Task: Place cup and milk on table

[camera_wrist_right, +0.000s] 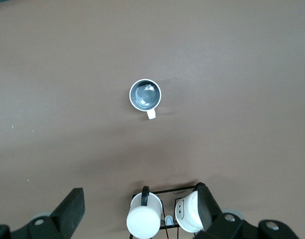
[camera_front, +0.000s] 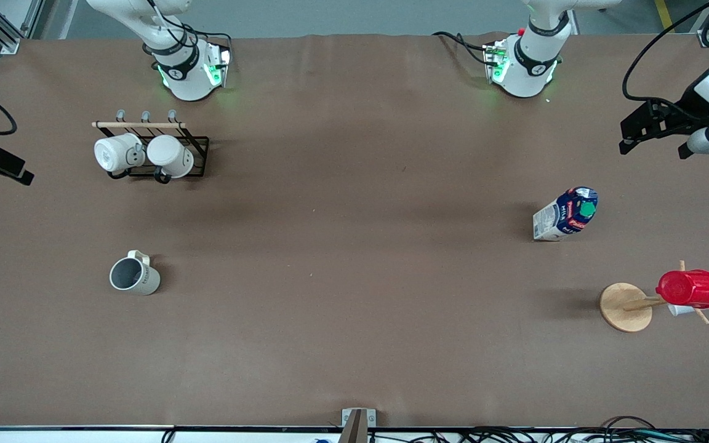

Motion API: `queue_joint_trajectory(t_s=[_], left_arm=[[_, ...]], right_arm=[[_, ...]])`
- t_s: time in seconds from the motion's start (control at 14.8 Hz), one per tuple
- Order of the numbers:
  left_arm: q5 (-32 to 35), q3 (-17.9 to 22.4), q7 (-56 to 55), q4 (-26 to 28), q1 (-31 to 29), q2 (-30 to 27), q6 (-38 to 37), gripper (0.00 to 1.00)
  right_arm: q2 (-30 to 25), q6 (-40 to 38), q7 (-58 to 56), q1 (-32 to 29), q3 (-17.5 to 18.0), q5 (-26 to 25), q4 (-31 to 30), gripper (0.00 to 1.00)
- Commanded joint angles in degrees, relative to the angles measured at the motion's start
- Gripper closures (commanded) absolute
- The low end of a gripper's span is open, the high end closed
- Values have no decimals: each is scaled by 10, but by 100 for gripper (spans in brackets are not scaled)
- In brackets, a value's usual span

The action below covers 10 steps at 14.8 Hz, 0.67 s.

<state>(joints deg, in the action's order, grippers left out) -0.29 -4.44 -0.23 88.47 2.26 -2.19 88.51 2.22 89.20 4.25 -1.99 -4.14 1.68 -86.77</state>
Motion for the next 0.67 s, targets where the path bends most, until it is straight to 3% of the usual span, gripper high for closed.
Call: queue_joint_trajectory(t_s=[0.0,0.61], left_arm=[[-10,0,12,6,-6,-12,3,1],[-11,5,1,20,-11,-2,-9,1]], right_arm=[[-14,2,3,-4,6,-4,-17,0],[-11,2,1,-3,5,-6,-9,0]])
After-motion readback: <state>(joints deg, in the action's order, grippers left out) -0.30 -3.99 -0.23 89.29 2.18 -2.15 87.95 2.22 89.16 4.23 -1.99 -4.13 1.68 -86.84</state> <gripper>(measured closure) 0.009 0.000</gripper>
